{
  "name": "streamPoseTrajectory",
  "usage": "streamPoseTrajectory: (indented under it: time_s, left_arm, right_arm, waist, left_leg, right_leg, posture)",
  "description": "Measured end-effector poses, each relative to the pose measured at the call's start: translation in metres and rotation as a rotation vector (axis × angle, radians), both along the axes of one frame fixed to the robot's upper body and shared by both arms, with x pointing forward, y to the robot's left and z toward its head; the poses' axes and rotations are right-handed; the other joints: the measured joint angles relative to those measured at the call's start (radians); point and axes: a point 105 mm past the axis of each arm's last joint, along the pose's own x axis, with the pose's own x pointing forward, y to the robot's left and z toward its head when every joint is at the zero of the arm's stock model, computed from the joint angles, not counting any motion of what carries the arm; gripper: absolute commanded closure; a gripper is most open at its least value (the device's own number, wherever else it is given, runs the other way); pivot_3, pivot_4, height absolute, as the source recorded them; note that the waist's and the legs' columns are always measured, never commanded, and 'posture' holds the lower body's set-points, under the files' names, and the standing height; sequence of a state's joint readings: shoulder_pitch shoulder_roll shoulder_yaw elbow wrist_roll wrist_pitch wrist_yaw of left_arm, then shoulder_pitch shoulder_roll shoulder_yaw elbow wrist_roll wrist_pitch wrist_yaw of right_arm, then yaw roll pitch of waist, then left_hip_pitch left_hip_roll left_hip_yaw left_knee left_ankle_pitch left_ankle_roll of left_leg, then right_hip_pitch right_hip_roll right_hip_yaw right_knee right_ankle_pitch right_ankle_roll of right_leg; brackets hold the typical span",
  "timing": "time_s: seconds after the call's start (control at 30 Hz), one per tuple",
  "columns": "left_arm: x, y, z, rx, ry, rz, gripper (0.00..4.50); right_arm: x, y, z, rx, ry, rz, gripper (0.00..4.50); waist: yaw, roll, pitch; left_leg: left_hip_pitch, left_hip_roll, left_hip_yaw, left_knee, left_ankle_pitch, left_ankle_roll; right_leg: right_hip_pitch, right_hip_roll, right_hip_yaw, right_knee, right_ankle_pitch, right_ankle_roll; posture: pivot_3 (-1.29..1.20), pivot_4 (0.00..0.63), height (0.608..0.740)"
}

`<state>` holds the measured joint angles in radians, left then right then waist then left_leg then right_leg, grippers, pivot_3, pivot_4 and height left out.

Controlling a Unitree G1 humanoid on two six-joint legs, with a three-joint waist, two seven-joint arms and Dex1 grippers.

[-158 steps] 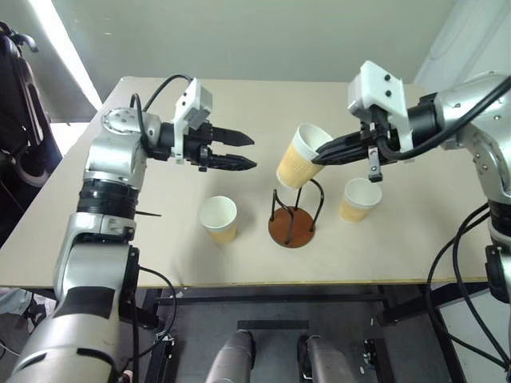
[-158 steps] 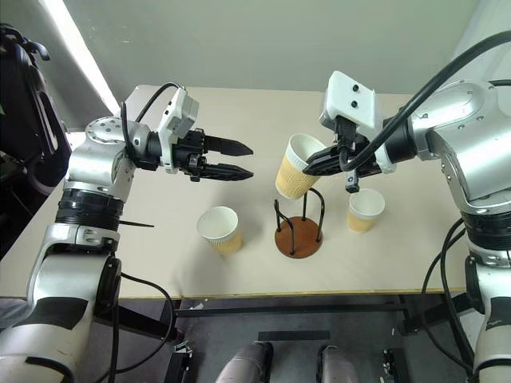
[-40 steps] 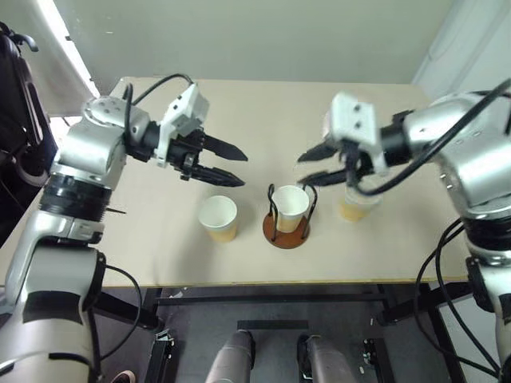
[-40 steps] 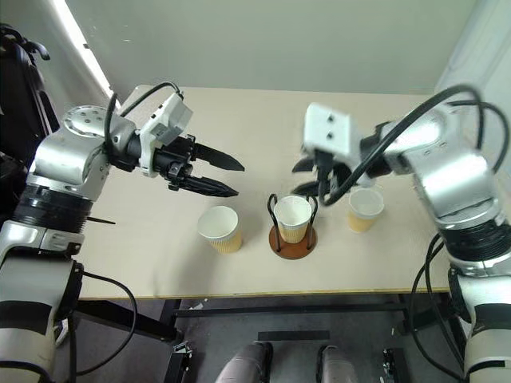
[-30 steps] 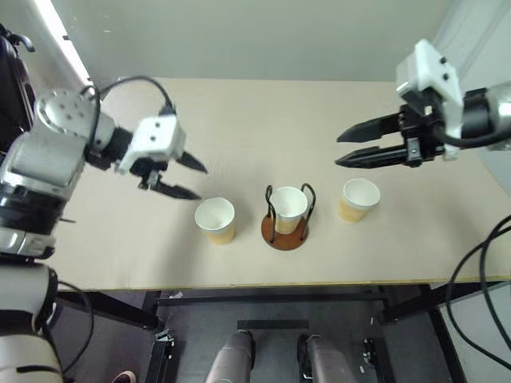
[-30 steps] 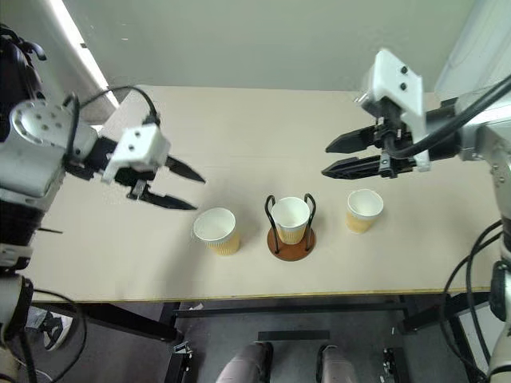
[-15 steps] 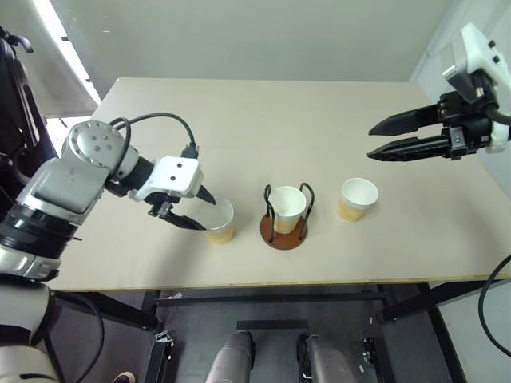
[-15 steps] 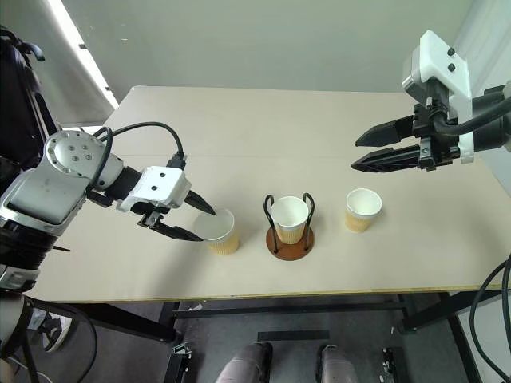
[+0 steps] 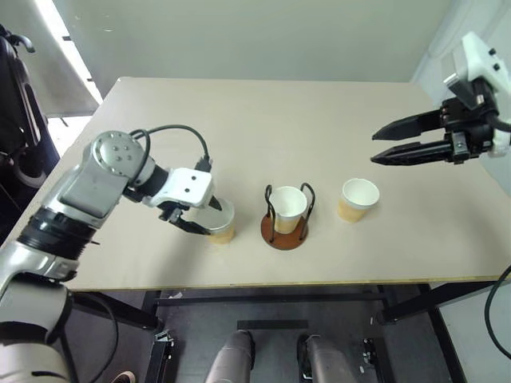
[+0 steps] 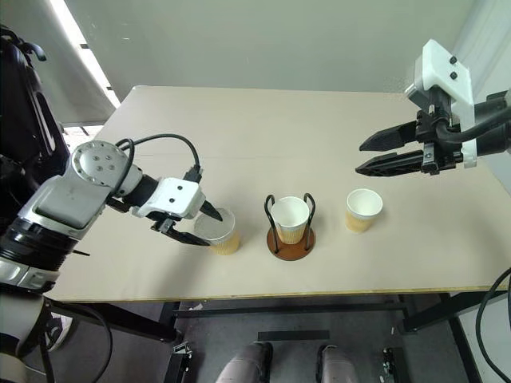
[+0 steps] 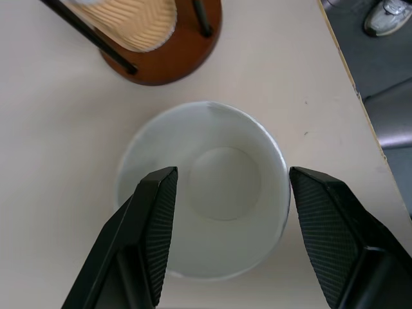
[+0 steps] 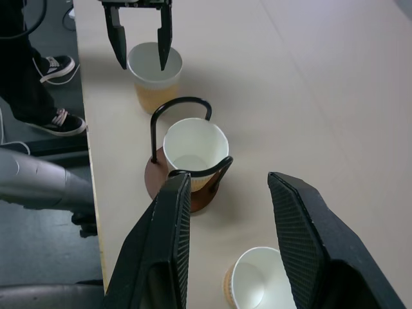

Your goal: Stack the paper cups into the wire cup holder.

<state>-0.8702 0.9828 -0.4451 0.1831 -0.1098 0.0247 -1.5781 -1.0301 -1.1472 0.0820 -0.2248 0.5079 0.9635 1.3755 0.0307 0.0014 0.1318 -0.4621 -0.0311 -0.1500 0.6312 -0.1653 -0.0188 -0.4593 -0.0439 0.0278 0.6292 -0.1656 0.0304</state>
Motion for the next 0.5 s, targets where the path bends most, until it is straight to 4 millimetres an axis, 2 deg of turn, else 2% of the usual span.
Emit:
streamPoseTrajectory:
  time_s: [0.03,0.13,0.33,0.37,0.5]
  left_arm:
    - [0.0,0.0,-0.004,0.004,0.005,-0.002,1.51]
    - [0.001,0.0,-0.008,0.011,0.01,0.002,2.07]
    - [0.006,0.0,-0.014,-0.009,0.036,0.023,4.27]
    - [0.007,0.0,-0.015,-0.011,0.037,0.025,4.44]
    - [0.011,-0.002,-0.01,-0.008,0.021,0.027,4.44]
  right_arm:
    - [0.001,-0.001,-0.004,-0.005,0.005,-0.001,2.67]
    - [0.002,-0.004,-0.013,-0.019,0.005,0.01,2.62]
    - [0.001,-0.008,-0.029,-0.022,-0.005,0.055,2.62]
    - [0.001,-0.009,-0.03,-0.023,-0.007,0.062,2.62]
    - [0.0,-0.01,-0.035,-0.027,-0.009,0.089,2.62]
  waist:
    - [0.0,0.0,0.0]
    - [0.001,0.0,0.0]
    - [0.001,0.0,0.0]
    - [0.001,0.0,0.0]
    - [0.001,0.0,0.0]
  left_leg:
    - [0.0,0.0,0.0,0.0,0.0,0.0]
    - [0.0,0.0,0.0,0.0,0.0,0.0]
    - [0.0,0.0,0.0,0.001,0.0,0.001]
    - [0.0,0.0,0.0,0.002,0.0,0.001]
    - [0.0,0.0,0.0,0.003,0.001,0.001]
  right_leg:
    - [0.0,0.0,0.0,0.0,0.0,0.0]
    - [0.0,0.0,0.0,0.0,0.0,0.001]
    - [0.001,0.0,0.0,0.0,0.001,0.002]
    - [0.001,0.0,0.0,0.0,0.002,0.002]
    - [0.001,0.0,0.0,0.0,0.003,0.003]
  posture:
    - [0.0,0.15,0.74]
    - [0.0,0.15,0.74]
    - [0.0,0.15,0.74]
    - [0.0,0.15,0.74]
    - [0.0,0.15,0.74]
